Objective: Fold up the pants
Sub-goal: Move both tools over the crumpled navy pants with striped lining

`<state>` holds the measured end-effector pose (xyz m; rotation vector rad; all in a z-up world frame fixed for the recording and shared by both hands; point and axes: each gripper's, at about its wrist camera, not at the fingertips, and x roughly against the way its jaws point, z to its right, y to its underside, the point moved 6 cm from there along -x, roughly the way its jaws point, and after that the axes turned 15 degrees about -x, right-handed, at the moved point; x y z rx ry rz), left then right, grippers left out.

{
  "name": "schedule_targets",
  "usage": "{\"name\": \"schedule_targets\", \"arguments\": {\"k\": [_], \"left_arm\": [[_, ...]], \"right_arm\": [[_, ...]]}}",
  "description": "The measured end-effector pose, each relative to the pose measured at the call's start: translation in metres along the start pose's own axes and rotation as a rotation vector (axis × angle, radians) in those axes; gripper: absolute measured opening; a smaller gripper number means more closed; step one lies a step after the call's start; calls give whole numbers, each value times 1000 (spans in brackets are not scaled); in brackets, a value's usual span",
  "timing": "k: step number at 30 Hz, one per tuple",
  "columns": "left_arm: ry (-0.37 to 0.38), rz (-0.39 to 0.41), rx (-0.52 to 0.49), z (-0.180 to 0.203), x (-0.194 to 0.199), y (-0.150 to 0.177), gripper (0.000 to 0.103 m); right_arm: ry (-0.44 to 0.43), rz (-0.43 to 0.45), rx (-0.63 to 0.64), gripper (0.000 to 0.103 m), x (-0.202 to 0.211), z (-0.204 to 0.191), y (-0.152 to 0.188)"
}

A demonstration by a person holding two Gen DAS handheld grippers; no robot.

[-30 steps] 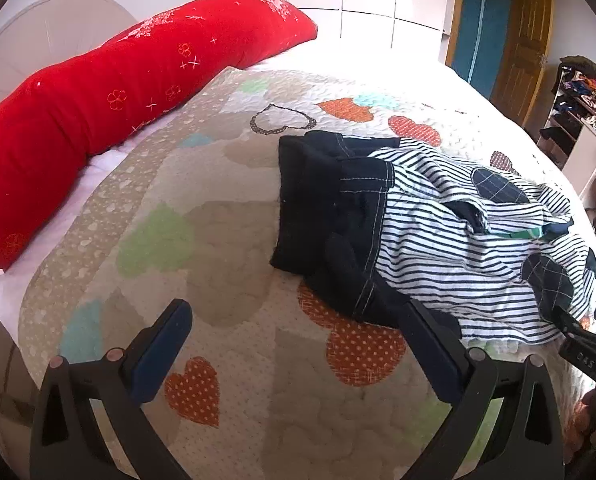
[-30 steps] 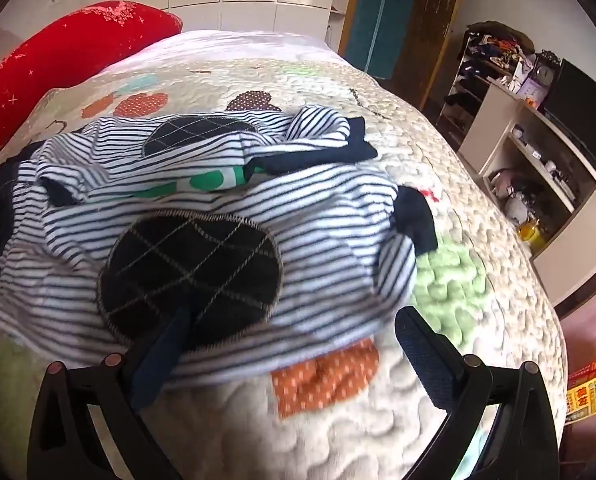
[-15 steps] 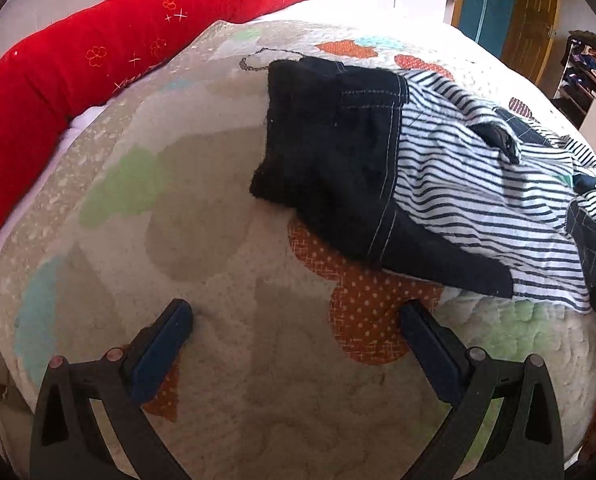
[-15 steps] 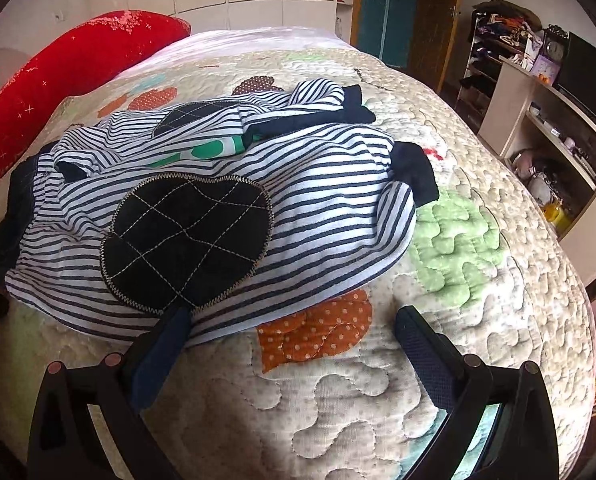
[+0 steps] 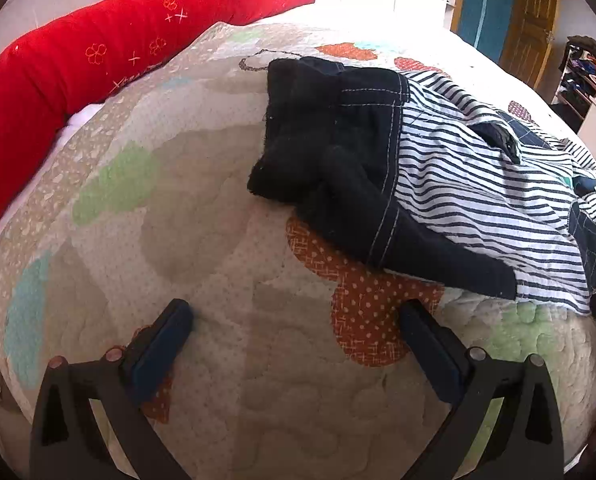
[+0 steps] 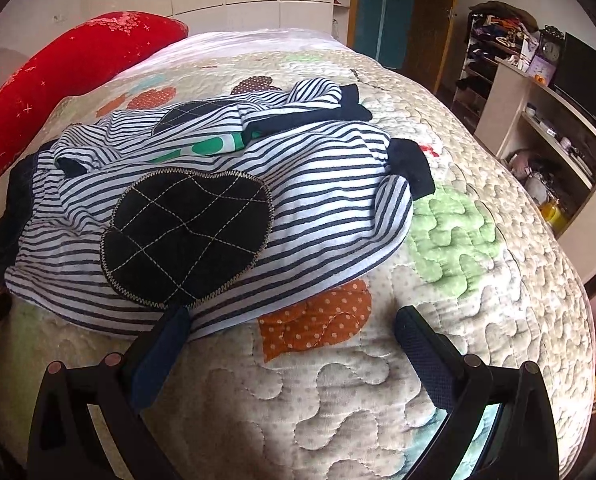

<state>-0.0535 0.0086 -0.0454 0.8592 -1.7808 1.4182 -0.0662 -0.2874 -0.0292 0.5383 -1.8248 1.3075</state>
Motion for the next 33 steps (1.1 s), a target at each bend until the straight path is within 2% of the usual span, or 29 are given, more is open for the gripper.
{"name": "schedule_targets", "arguments": {"k": [5,8,16,25,29,33], "left_arm": [[30,-14,1,-2,5,-3,103],[58,16,2,-1,18,-7,100],[36,100,-40,4,46,-22,100],[10,119,-65,9,55,-27,100],[16,110,-55,4,51,-28,100],[53,107,-10,-10,46,-32,100]], "right_arm": [[8,2,21,103,0,-1,0],[8,2,23,103,-1,-1,0],[7,11,23,103,0,-1,0],[-7,50,18,102,1,-4,1],[-20,34,19,103,1,-2,2],[-71,-42,-4,103,0,2,-7]]}}
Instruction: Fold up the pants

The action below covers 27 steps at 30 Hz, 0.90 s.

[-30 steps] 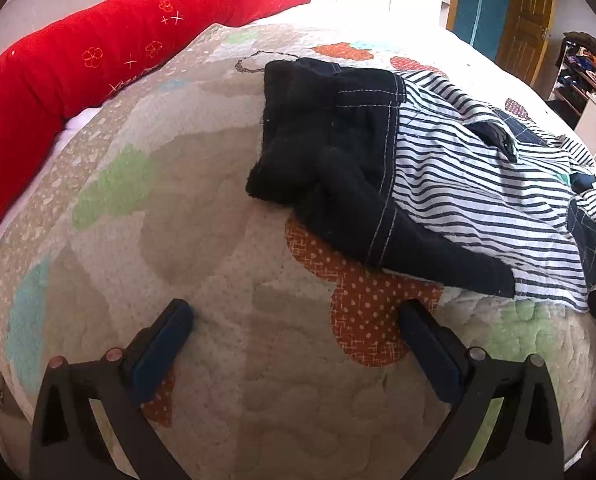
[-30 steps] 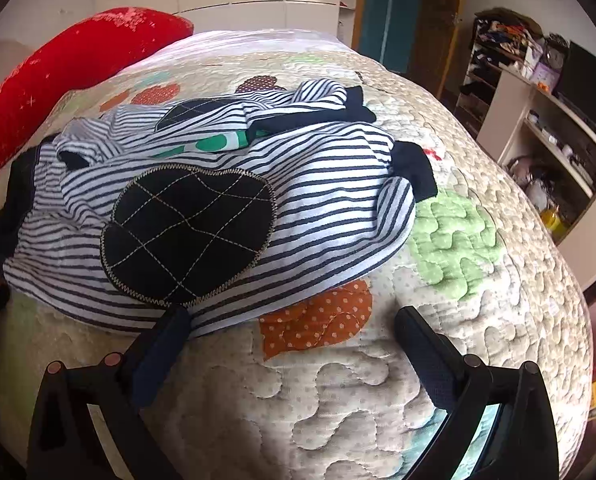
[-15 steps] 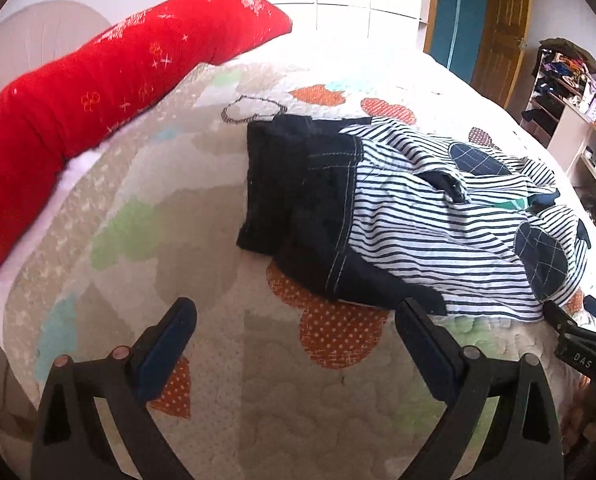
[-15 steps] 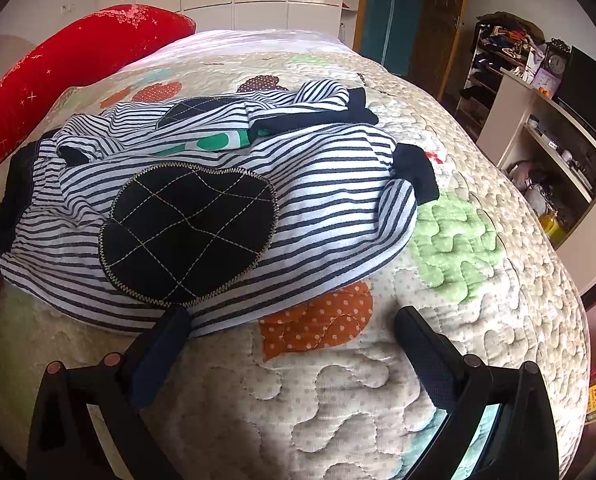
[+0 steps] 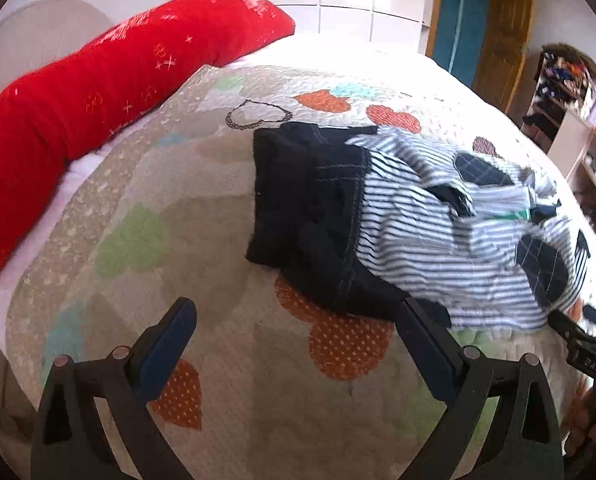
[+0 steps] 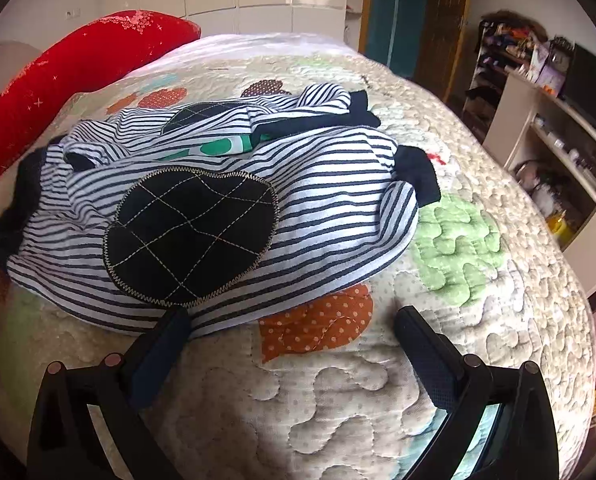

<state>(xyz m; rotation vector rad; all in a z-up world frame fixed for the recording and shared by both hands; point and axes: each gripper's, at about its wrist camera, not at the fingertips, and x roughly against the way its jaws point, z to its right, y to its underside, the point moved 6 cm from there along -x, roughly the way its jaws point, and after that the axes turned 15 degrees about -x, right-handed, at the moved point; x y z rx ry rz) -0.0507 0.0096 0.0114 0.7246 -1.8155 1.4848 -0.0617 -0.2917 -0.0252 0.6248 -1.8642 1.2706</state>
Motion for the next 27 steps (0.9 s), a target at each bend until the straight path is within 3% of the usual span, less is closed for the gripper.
{"name": "schedule_targets", "arguments": {"k": [5,8,13,20,22,24,26,27], "left_arm": [[67,-25,109,-30,-19,-4,100],[145,-51,173,-40,-35,-6,100],[281,-58,186,-24,-50,-20,100],[243,-111,122,1,-68,-33,99],[227,-121,126,-1,-68,-32,84],[205,-142,132,-7,-70,-29,45],[191,-155,151,-16,-71,-25,32],[218,-150,173,-19,-70,-24,30]], "right_arm": [[-98,-21,-77,98,8,18,-13],[-137,-18,-127,94,10,30,-25],[-143,-10,-189,90,0,47,-47],[-173,-13,-267,90,-13,53,-73],[-178,-17,-280,90,-16,52,-75],[-171,-25,-288,90,-20,53,-74],[-154,-26,-278,89,-23,51,-74],[-149,-24,-274,89,-23,50,-73]]}}
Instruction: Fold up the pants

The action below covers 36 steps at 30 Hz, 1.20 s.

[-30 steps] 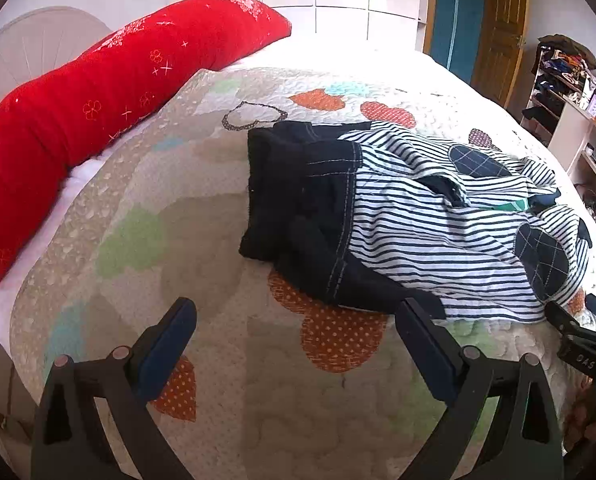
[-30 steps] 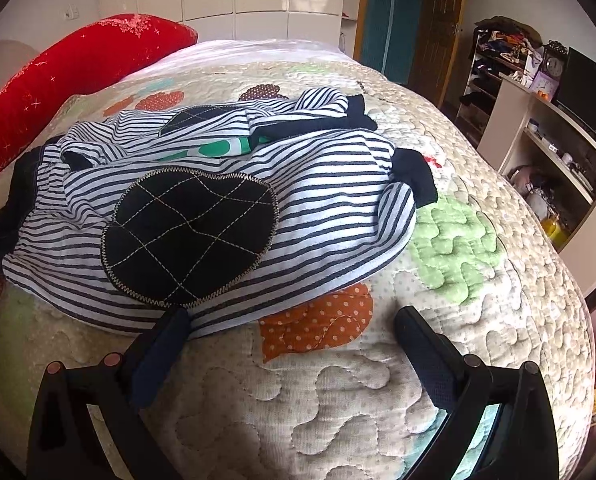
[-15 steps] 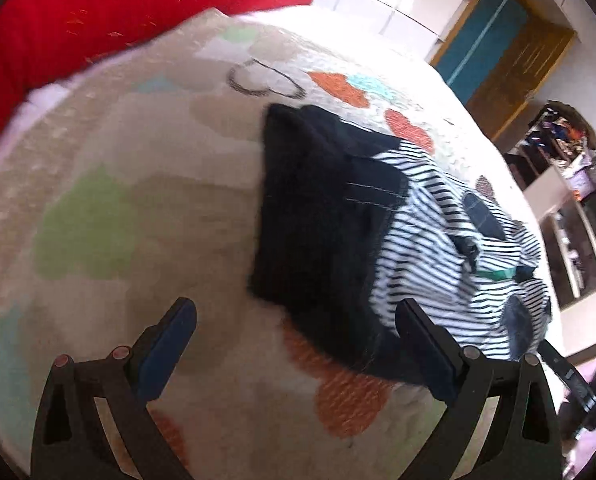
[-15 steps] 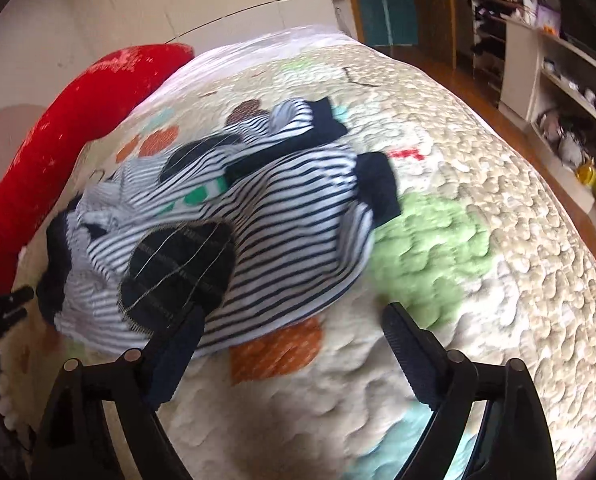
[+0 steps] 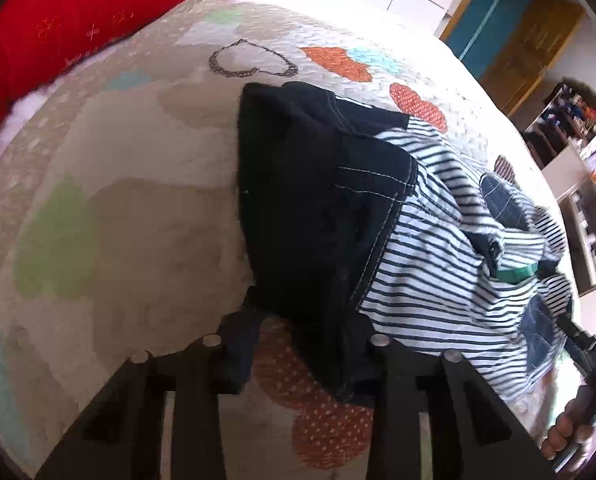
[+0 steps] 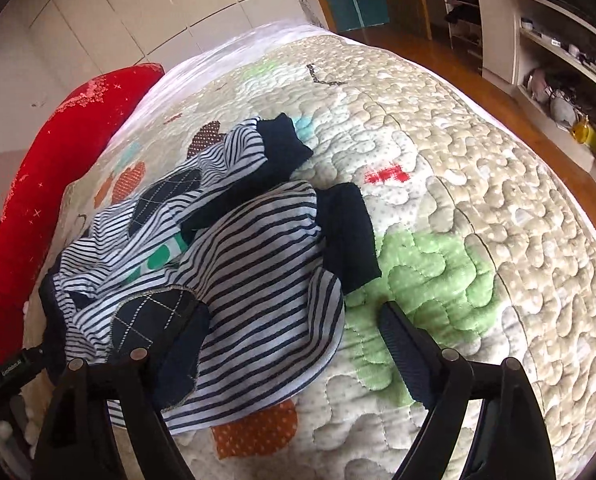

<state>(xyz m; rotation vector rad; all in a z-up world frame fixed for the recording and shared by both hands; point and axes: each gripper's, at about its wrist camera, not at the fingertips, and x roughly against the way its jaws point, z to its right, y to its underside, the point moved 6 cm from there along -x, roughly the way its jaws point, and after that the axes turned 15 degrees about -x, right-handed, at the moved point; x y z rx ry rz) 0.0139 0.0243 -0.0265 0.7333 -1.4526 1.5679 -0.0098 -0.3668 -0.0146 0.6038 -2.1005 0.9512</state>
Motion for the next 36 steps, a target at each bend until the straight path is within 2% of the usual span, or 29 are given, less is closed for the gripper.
{"name": "schedule_targets", "arguments": {"k": [2,5,7,8,10,13,19,23,26,29,31,36], "left_arm": [[24,2,30,-7,3,2,29],[21,7,50,-12,9,5,29],[22,17,65,-14,16,7,29],[24,26,76,-16,23,9,29],[14,42,82,-20,32,11,29],[-19,55,87,-28,45,17,29],[-6,19,66,-33,45,31,31],[-2,52,33,-35,64,34,32],[-31,117,4,-39,92,27,32],[-49,183,-61,-33,115,5,39],[-74,199,-99,-27,117,-9,44],[-126,195,-189,-8,102,-46,50]], "right_arm": [[0,12,8,86,2,0,0],[35,21,29,67,5,3,2],[33,18,25,45,7,6,1],[19,9,14,39,9,8,0],[-31,-23,-9,16,12,8,1],[-56,-64,-21,9,15,11,9],[-61,-76,-43,9,21,22,26],[-46,-55,-44,9,36,28,24],[-23,-3,4,10,55,25,14],[-21,36,70,19,65,11,-4],[-24,37,121,39,62,-2,-16],[2,33,236,41,43,-41,-40]]}}
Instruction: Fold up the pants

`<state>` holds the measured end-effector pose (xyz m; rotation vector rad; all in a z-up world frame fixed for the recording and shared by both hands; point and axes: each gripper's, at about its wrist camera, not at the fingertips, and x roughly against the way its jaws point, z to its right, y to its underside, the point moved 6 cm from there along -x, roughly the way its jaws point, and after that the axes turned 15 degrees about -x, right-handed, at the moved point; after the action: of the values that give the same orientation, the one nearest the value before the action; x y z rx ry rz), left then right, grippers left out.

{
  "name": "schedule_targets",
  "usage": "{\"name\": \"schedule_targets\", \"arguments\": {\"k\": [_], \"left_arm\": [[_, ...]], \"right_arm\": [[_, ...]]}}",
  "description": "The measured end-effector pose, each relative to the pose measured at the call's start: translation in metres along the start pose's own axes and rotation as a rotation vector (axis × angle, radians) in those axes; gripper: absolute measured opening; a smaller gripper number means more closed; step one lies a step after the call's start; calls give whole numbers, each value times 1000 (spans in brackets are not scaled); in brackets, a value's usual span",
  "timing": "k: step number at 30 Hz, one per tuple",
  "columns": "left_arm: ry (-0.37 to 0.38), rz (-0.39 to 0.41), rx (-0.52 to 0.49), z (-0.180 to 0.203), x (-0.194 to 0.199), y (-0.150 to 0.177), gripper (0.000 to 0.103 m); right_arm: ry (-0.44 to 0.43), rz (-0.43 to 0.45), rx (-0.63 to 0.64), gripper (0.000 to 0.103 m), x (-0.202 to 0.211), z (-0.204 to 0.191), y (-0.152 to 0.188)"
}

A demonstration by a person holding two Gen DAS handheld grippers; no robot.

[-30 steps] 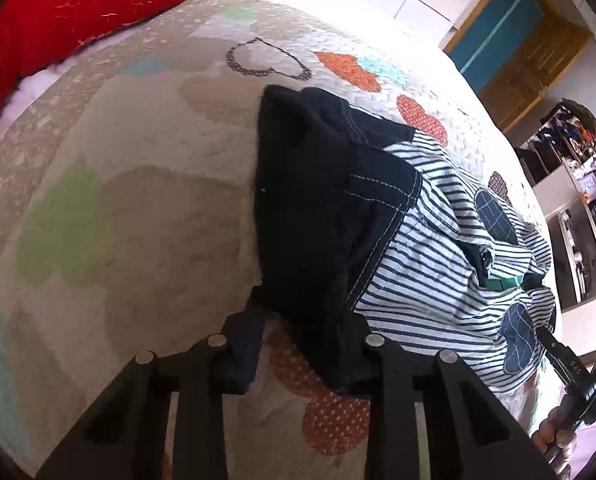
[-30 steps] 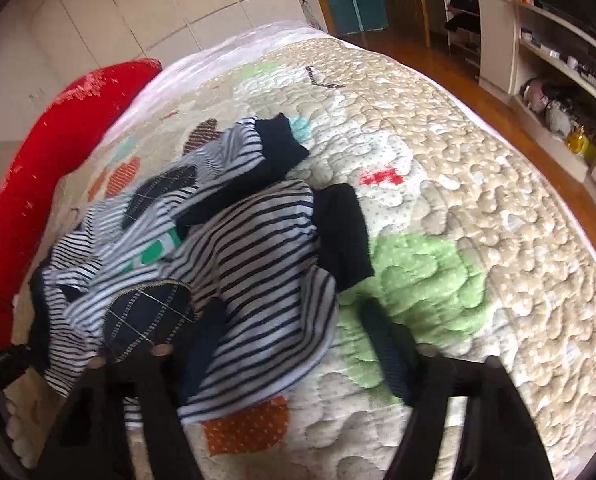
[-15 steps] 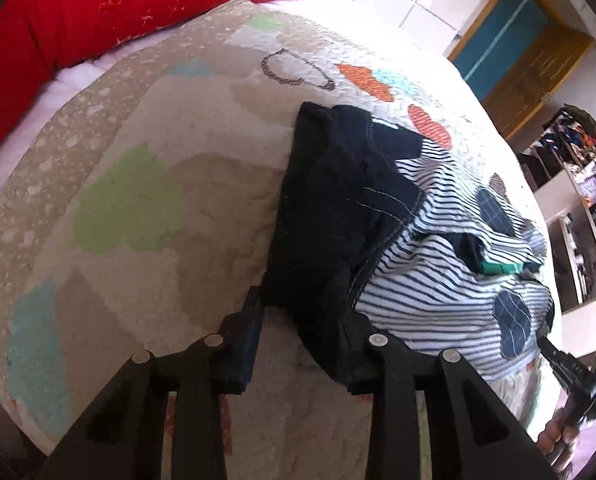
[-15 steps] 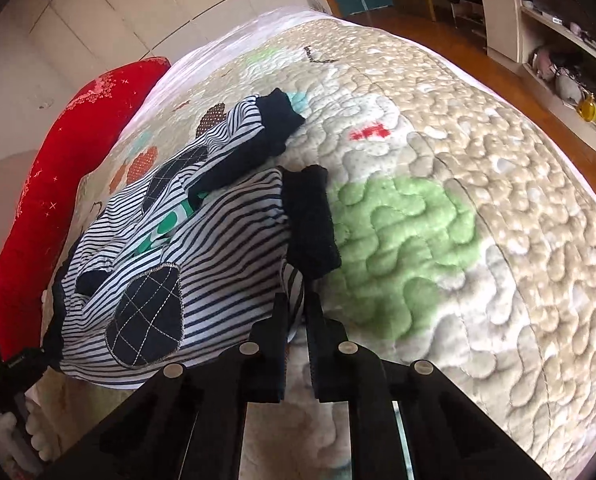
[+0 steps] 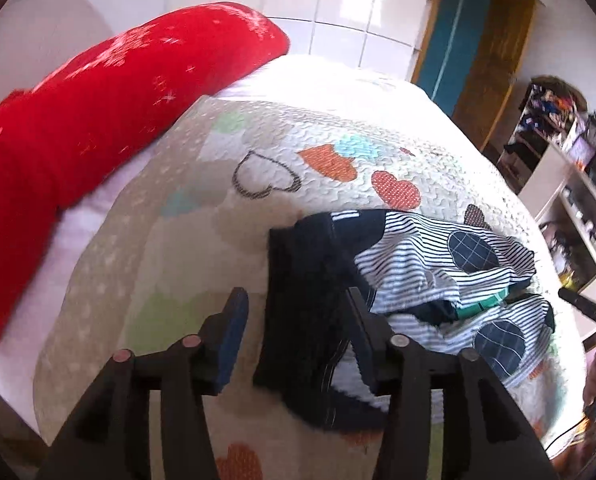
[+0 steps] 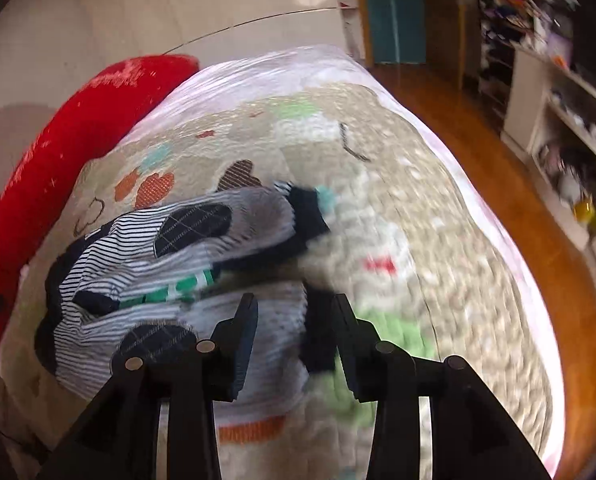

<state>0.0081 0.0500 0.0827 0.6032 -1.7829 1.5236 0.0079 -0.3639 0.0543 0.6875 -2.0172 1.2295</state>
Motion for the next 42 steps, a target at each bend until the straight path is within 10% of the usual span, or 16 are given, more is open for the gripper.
{"name": "schedule_targets", "arguments": {"k": [20,39,40,42], "left_arm": [[218,-182,-200,21,-165,-100,51],[383,-280,-283,52,-218,-91,65],[382,-285,-297,55,-217,-90,63],[364,-296,-325,59,-213,-87,19]], "right_arm": [[-98,-239,272,62,-121,-100,-82],[-125,-407,298,62,-188,-115,-71],[-130,-407,306,63,-188,-116,-68],[-139,-399,326,50,-185,-119,-61]]}}
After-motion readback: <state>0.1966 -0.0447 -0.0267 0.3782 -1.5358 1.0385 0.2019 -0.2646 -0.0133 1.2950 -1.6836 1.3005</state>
